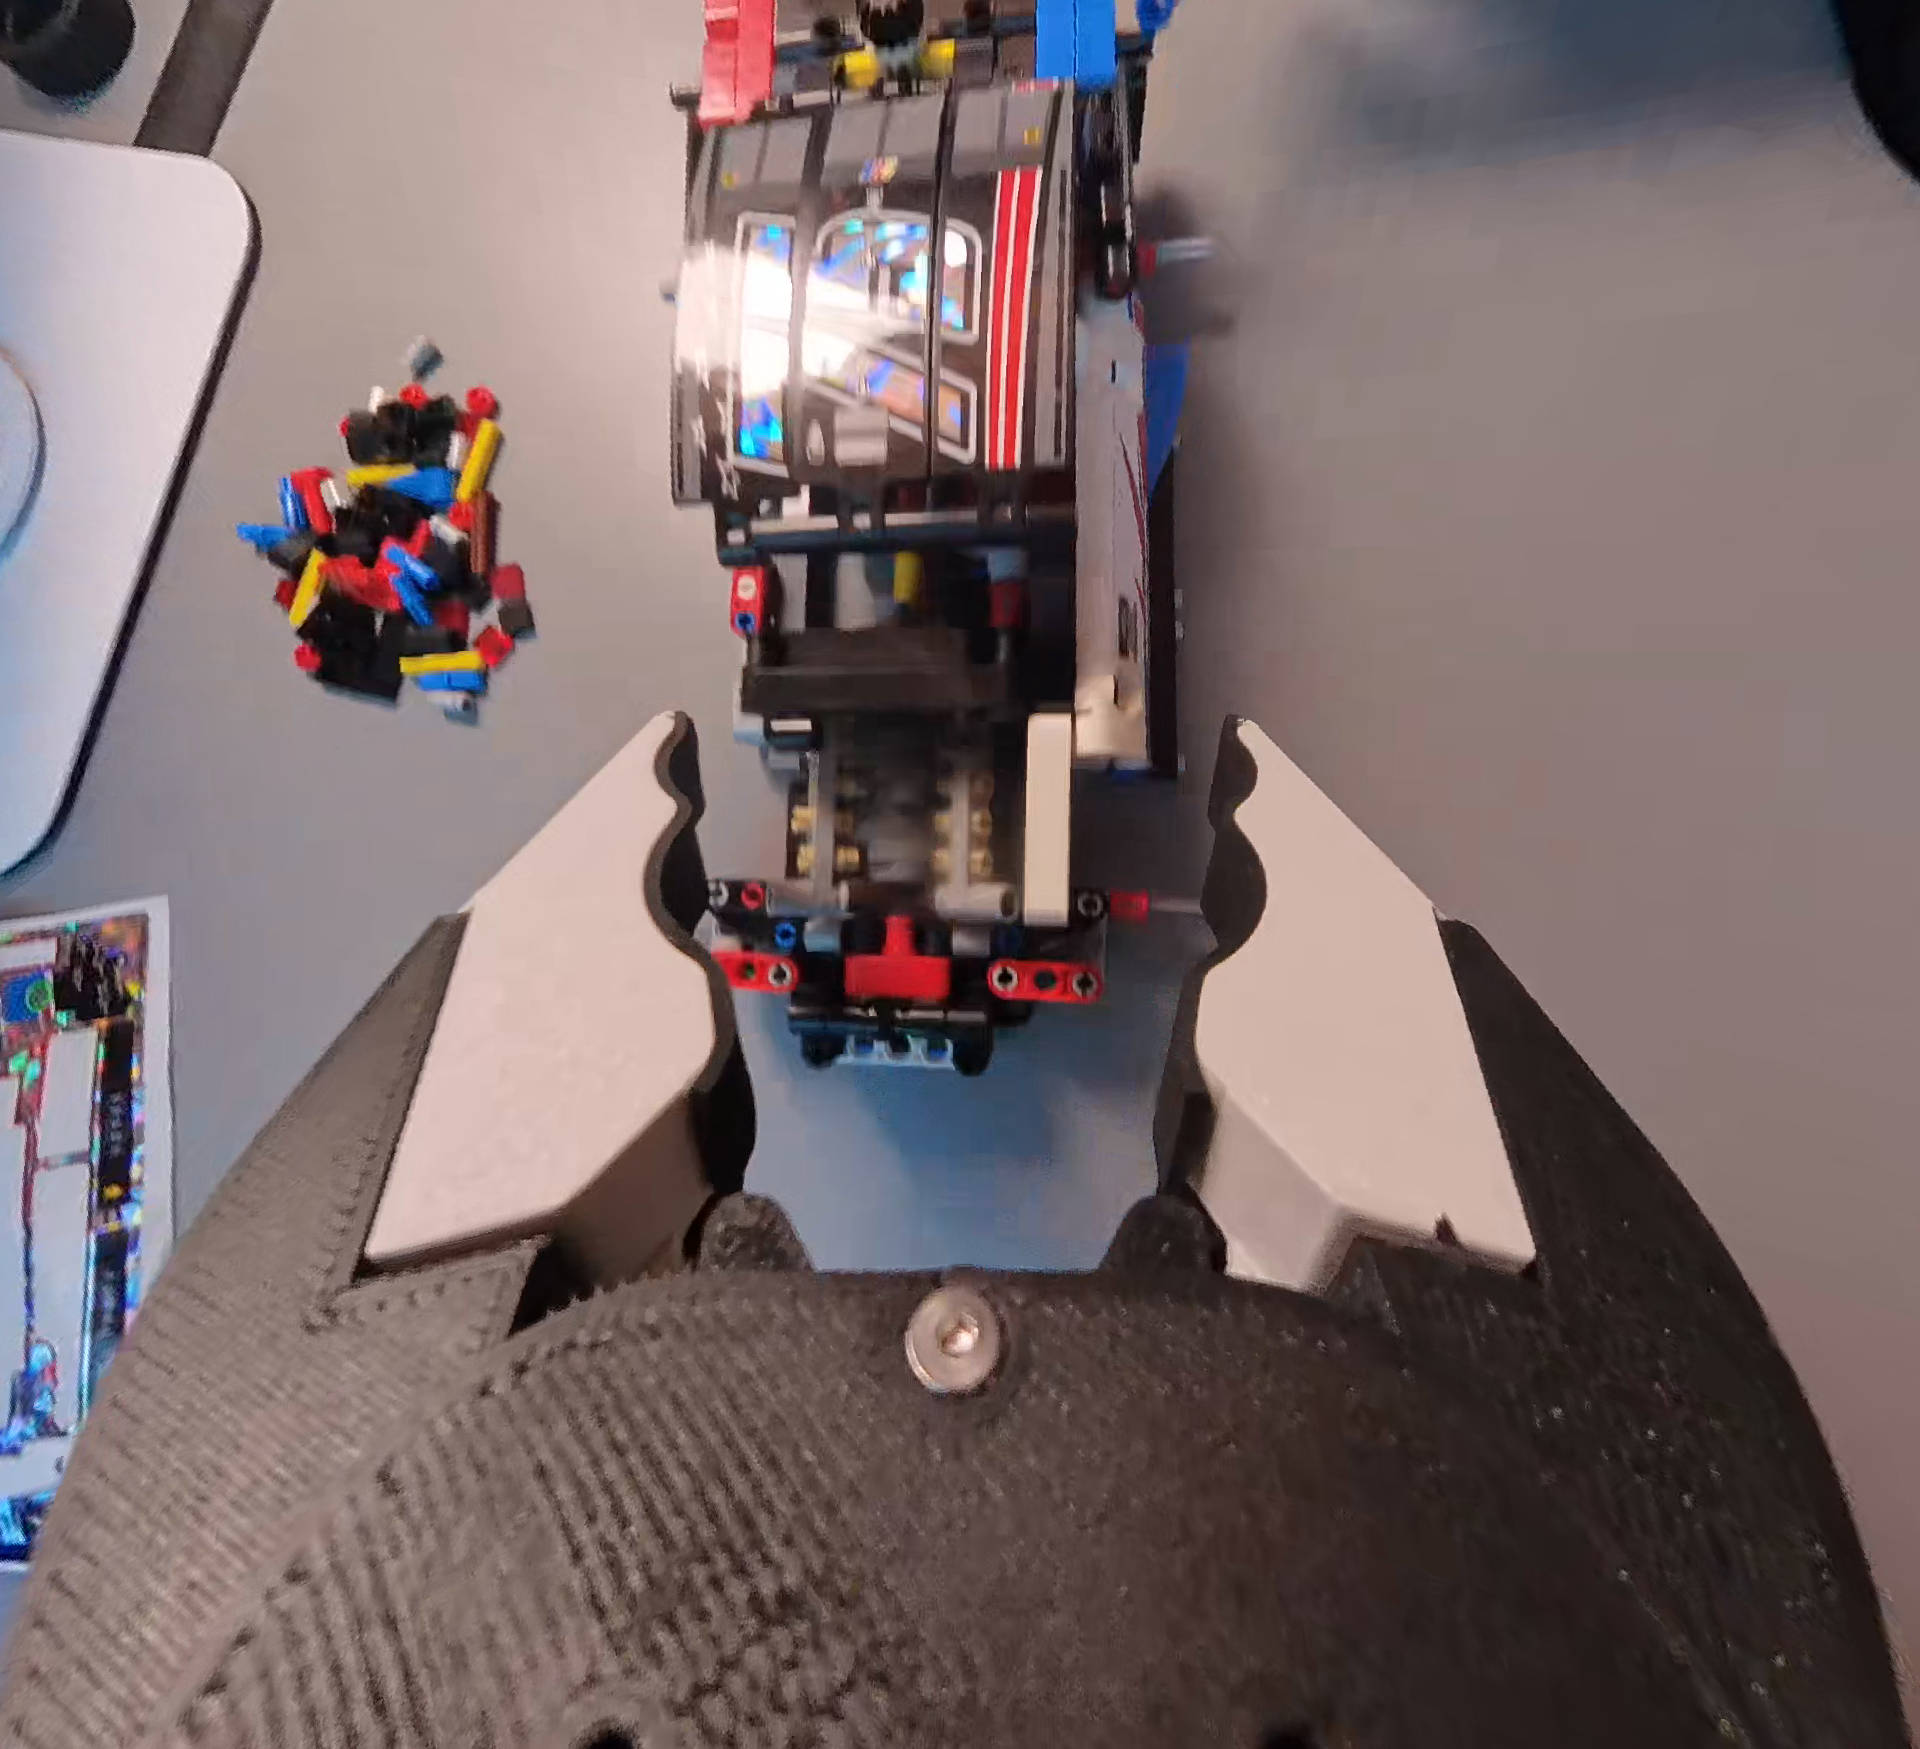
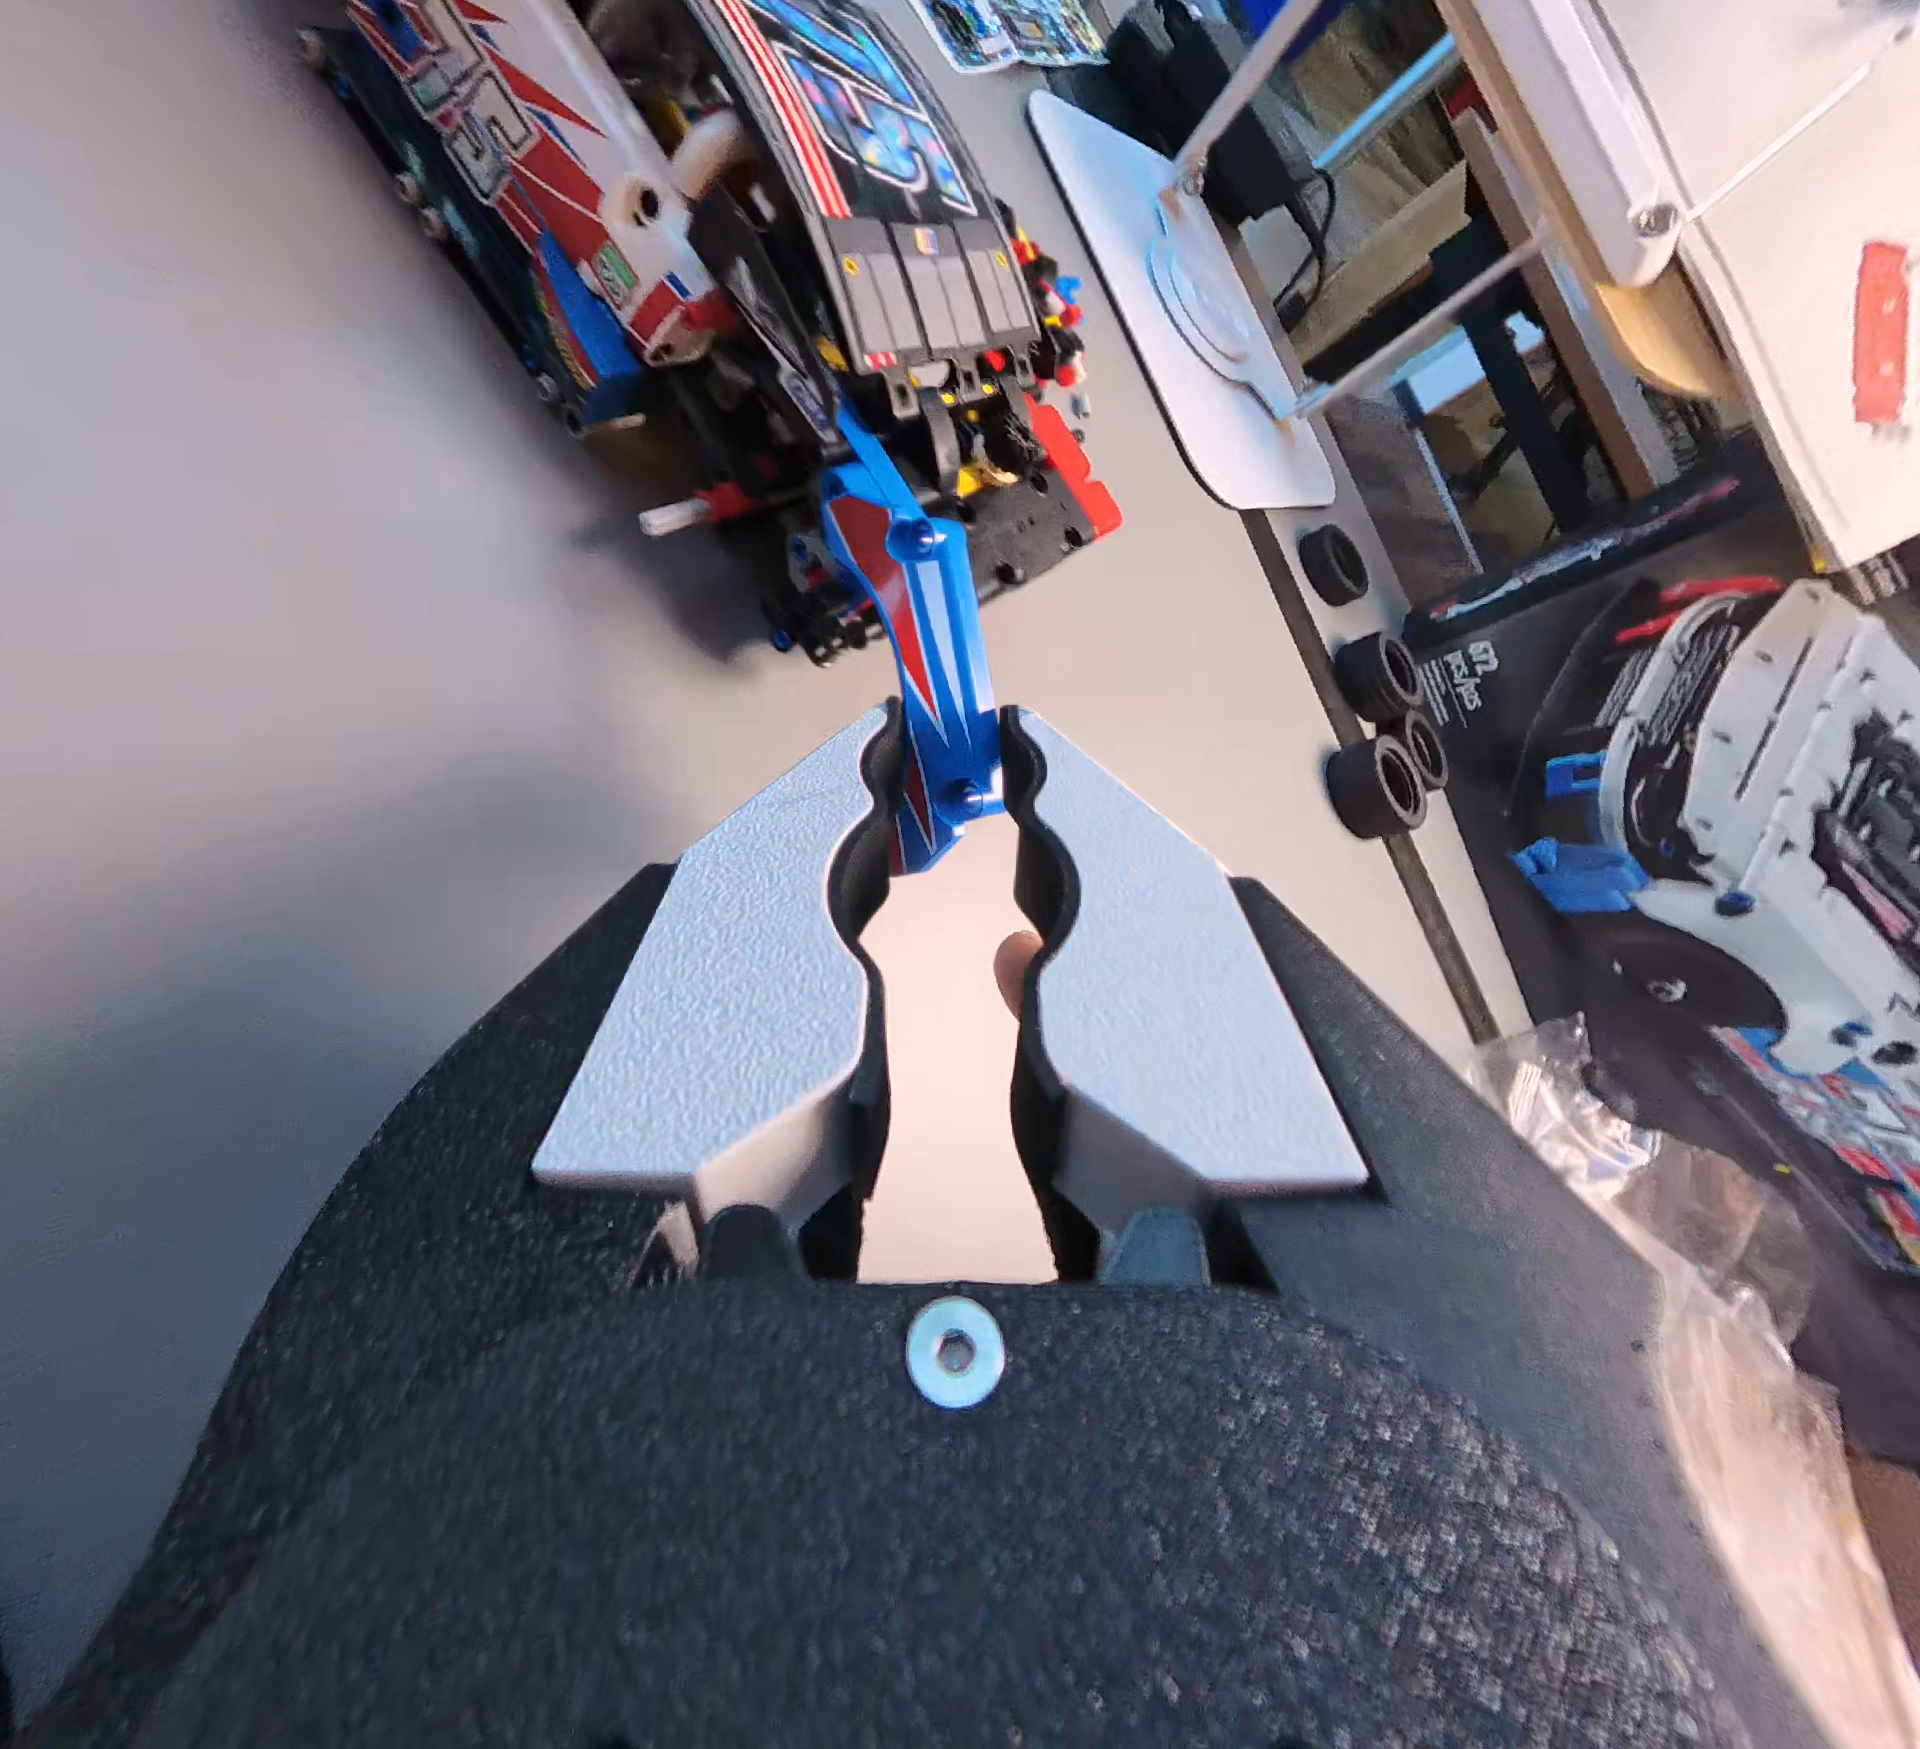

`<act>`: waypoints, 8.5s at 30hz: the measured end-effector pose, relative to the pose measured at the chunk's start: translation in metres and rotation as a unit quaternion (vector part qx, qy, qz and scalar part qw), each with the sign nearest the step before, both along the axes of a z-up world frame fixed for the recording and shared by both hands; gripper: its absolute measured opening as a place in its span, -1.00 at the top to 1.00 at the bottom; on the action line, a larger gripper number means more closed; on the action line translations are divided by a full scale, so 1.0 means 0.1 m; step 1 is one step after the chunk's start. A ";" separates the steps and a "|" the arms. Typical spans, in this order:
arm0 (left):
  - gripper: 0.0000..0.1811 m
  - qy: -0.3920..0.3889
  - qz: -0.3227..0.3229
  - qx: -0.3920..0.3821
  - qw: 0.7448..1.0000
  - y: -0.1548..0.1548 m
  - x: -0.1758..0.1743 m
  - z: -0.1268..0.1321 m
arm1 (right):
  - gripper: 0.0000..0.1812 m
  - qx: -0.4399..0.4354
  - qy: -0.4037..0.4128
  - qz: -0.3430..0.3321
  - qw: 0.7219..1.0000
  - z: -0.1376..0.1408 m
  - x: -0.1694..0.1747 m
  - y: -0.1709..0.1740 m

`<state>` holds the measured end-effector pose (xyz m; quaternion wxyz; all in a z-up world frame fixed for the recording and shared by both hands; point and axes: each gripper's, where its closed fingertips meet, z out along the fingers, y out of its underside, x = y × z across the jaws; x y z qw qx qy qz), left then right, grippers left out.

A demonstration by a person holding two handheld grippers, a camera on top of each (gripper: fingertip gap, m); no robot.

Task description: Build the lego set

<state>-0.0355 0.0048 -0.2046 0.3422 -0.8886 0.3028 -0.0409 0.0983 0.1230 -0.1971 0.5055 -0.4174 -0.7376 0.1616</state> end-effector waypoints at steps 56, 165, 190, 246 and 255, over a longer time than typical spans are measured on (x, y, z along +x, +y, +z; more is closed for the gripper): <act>0.33 -0.510 -0.093 -0.421 0.744 -1.02 0.72 0.24 | 0.84 -0.204 -0.083 0.144 0.965 0.90 0.33 -1.08; 0.67 -0.065 -0.202 -0.041 0.976 -0.19 0.45 0.32 | 0.84 -0.477 -0.317 0.102 0.813 0.24 -0.30 -0.79; 0.82 0.353 -0.195 0.355 0.843 -0.62 0.76 0.04 | 0.84 -0.501 -0.071 -0.010 0.862 0.15 0.38 -0.75; 0.29 -0.160 -0.250 -0.080 0.952 0.06 0.54 0.90 | 0.84 -0.466 -0.010 -0.008 0.884 0.14 0.97 -0.85; 0.31 0.055 -0.167 0.090 0.980 -0.57 0.25 -0.02 | 0.83 -0.374 -0.052 -0.027 0.925 -0.06 0.92 -1.01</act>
